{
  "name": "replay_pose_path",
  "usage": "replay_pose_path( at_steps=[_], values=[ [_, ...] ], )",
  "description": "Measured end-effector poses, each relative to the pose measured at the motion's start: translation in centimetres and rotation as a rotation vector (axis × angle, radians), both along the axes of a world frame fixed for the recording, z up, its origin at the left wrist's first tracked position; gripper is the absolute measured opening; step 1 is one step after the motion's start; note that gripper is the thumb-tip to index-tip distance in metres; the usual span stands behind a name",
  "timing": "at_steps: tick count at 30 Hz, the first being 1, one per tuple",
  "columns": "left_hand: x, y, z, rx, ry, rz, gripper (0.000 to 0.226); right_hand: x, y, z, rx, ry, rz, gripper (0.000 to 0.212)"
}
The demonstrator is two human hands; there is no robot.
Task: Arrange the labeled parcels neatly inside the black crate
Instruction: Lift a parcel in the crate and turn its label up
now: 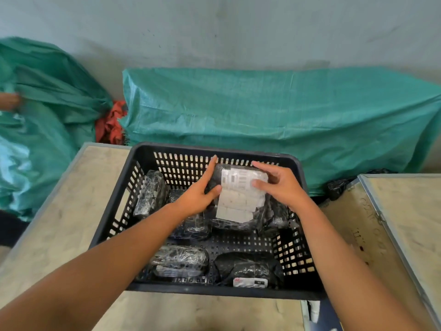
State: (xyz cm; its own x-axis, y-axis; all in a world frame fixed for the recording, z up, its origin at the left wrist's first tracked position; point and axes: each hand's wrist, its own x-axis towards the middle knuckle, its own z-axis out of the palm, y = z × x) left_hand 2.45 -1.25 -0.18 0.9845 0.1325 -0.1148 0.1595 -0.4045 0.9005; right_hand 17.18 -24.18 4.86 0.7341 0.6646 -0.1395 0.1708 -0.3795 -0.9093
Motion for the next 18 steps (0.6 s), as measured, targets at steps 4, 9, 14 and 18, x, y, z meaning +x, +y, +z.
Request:
replay_pose_path(
  at_steps=[4, 9, 14, 18],
  values=[
    [0.7, 0.5, -1.6, -0.037, 0.025, 0.046, 0.078, -1.4, 0.0, -2.4, -0.119, 0.033, 0.080, 0.099],
    [1.2, -0.7, -4.3, -0.037, 0.166, 0.084, 0.077, -1.5, 1.7, -4.8, -0.325, -0.025, 0.106, 0.109],
    [1.3, -2.3, -7.0, 0.067, 0.310, 0.026, 0.110, -1.5, 3.8, -7.2, -0.525, -0.084, 0.091, 0.112],
    [1.2, -3.4, -8.0, 0.295, 0.450, -0.112, 0.115, -2.2, 4.5, -9.9, -0.678, -0.031, 0.079, 0.112]
  ],
)
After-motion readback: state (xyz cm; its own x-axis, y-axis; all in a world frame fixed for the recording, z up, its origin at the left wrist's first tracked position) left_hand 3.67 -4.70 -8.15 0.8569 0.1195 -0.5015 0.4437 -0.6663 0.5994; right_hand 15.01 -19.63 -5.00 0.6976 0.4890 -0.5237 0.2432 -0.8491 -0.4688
